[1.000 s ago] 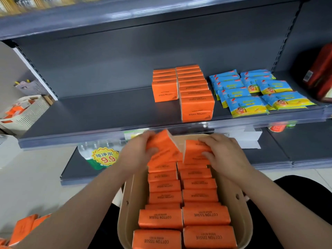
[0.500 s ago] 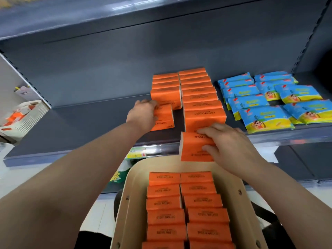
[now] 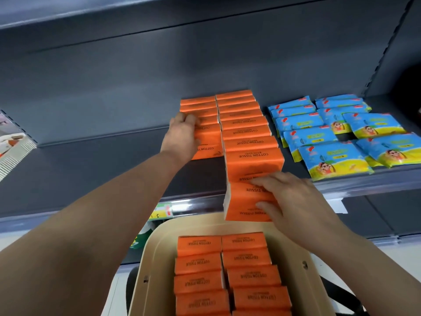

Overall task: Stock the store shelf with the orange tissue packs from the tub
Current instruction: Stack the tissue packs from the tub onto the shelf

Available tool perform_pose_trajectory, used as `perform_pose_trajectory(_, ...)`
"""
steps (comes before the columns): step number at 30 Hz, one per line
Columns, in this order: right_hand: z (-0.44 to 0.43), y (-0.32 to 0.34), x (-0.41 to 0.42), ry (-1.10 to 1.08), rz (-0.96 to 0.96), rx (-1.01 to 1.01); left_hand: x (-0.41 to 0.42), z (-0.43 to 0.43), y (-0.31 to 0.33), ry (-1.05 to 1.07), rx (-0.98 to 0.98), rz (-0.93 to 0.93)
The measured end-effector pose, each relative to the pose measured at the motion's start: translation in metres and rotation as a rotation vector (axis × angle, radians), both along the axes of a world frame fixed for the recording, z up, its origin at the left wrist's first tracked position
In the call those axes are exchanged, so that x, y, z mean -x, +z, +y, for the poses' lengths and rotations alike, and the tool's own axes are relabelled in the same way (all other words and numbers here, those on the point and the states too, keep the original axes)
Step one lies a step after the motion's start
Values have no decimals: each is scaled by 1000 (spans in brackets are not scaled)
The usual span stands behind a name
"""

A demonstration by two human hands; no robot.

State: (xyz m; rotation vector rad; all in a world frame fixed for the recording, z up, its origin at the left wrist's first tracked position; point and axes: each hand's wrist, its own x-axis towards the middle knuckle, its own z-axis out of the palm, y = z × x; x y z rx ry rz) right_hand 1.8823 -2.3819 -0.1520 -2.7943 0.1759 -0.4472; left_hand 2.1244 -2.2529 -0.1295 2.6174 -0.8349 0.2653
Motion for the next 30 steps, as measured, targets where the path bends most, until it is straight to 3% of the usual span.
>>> perform_pose_trajectory(5,9,0,-5,36,13,25,18,30,-5,19,142,-15)
perform_pose_trajectory(13,45,17,-3,63,38,15,88,124,-21,88,85,89)
perform_pose_trajectory(21,86,71,-105,43,-23,54,98,159,-27,139,15,98)
perform_pose_trajectory(27,80,61,-167,-78,144,144,81,154,-26,166,-35,67)
perform_pose_trajectory(30,77,46,-179,-152,224,282,76,152,-29,166,-59,46)
